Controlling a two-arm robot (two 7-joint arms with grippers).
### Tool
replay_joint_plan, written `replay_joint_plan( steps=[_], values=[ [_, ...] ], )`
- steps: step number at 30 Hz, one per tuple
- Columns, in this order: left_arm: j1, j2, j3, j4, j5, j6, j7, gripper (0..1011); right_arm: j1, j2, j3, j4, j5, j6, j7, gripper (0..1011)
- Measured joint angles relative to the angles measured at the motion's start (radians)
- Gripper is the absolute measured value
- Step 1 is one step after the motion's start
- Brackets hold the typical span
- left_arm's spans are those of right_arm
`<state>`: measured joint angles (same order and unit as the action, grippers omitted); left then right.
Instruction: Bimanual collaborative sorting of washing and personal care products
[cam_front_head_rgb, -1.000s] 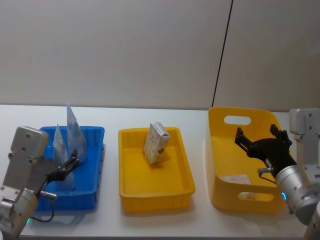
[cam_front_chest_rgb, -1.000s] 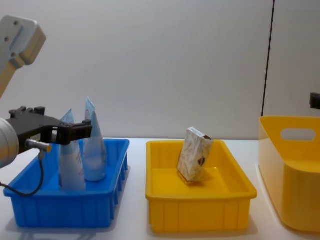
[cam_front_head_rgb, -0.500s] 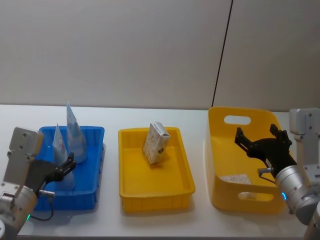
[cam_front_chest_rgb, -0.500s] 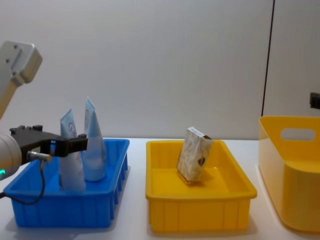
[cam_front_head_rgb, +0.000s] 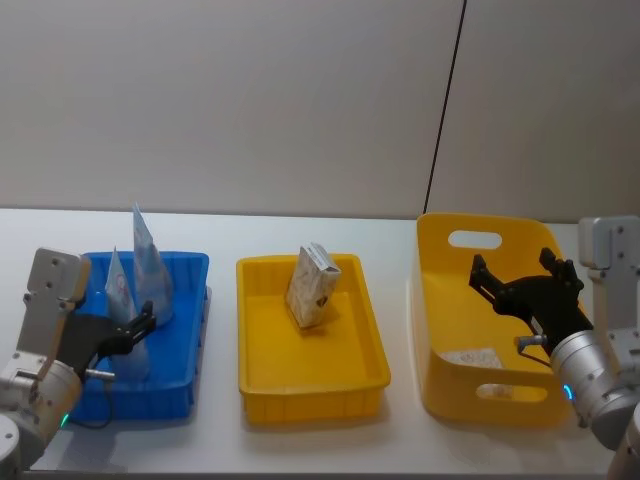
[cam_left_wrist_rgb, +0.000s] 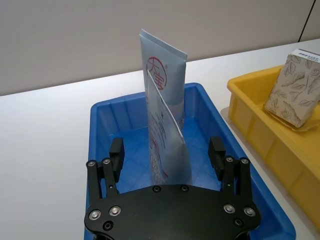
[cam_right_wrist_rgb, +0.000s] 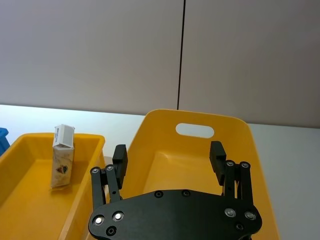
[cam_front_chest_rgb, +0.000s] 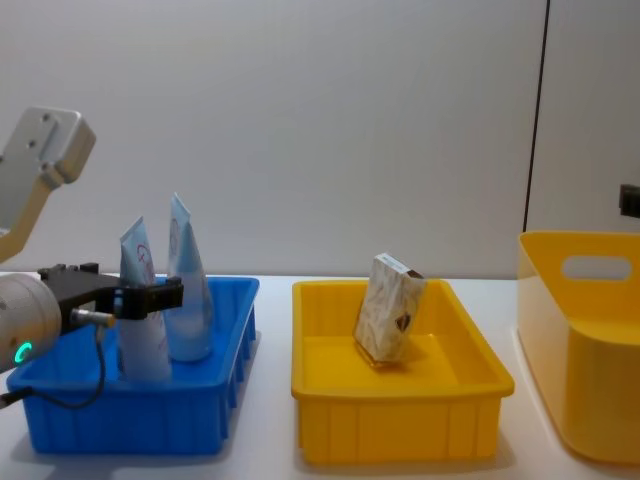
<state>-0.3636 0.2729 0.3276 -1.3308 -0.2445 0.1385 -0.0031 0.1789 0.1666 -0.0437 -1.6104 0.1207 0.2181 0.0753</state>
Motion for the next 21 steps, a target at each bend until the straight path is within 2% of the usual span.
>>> replay_joint_plan(
  steps=[10,14,21],
  values=[
    [-0.058,-0.024,0.008,0.100,0.011,-0.026,-0.025,1000,0.000,0.000,0.000,0.000,0.000,0.000,0.000,1004],
    [-0.076,-0.032,0.011,0.132,0.019,-0.035,-0.032,926,0.000,0.000,0.000,0.000,0.000,0.000,0.000,1004],
    [-0.099,-0.044,0.012,0.176,0.033,-0.048,-0.034,735,0.000,0.000,0.000,0.000,0.000,0.000,0.000,1004]
  ],
)
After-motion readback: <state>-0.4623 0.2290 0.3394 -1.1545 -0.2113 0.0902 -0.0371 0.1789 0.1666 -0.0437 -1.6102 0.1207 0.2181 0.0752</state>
